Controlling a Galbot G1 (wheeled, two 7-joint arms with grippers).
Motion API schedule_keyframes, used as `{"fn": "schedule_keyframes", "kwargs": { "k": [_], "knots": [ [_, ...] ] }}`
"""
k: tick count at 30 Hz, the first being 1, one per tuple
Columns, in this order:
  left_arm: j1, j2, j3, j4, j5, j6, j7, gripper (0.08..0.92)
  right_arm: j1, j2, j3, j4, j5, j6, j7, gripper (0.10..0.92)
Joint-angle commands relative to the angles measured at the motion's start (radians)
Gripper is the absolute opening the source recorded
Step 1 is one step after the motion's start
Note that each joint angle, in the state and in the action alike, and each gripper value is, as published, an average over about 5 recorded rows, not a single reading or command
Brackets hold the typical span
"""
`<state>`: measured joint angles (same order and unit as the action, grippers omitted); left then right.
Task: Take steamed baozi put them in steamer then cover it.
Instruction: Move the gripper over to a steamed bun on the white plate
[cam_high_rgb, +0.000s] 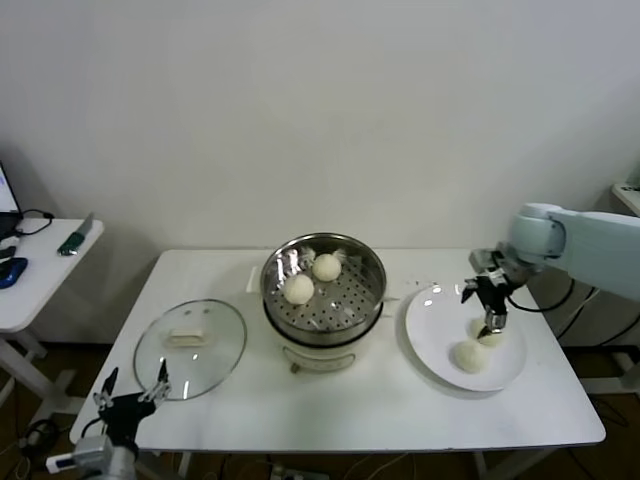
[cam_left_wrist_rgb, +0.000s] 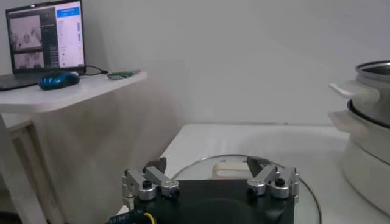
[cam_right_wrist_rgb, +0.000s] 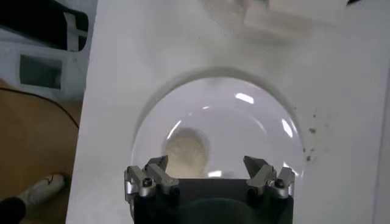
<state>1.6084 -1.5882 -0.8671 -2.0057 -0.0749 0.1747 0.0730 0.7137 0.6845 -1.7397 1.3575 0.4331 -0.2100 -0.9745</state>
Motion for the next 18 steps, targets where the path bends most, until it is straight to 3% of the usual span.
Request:
{"fn": "schedule_keyframes", "kwargs": {
  "k": [1, 18],
  "knots": [
    [0.0, 0.0, 0.001, 0.003, -0.001, -0.001, 0.0, 0.823, -0.164, -0.034, 0.06, -0.034, -0.093, -0.019, 0.024, 0.823],
    [-0.005, 0.005, -0.002, 0.022, -0.002, -0.002, -0.001, 0.823, -0.356, 0.049, 0.21, -0.127, -0.167, -0.049, 0.058, 0.823]
  ]
}}
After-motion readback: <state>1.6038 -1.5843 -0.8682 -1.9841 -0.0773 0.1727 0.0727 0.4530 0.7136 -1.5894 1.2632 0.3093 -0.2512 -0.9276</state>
